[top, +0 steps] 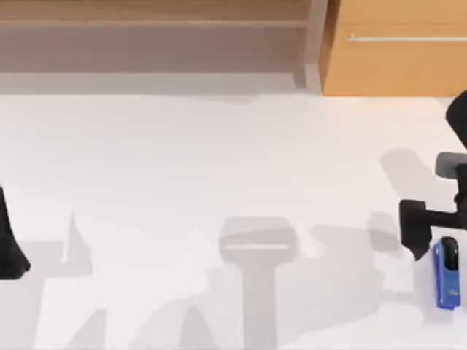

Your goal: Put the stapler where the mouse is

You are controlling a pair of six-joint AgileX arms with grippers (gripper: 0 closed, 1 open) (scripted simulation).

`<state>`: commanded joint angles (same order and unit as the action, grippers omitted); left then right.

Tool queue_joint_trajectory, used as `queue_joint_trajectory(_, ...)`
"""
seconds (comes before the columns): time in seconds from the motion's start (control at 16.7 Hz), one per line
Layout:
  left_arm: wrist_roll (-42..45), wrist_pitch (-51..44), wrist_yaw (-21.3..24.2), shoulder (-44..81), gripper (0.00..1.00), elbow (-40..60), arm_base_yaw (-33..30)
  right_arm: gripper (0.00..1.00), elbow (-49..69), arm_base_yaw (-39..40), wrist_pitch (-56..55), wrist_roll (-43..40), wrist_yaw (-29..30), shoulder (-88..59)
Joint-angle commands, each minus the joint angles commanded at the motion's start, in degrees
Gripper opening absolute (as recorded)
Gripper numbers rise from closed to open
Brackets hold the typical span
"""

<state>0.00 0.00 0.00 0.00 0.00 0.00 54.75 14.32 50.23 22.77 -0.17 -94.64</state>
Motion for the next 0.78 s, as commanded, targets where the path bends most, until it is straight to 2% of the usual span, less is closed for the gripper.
queue_joint_trajectory(0.3,0.0,0.0,0.0,0.0,1.0,0.0,0.0,1.0,-4.4,0.2,-9.1,0.3,0.0,-4.3)
queue_joint_trajectory(0.54,0.0,0.0,0.0,0.0,1.0,0.0,0.0,1.0,-4.8,0.2,-9.8,0.3,0.0,-4.8)
queue_joint_trajectory(0.78,0.0,0.0,0.0,0.0,1.0,0.0,0.0,0.7,-4.8,0.2,-9.8,0.3,0.0,-4.8)
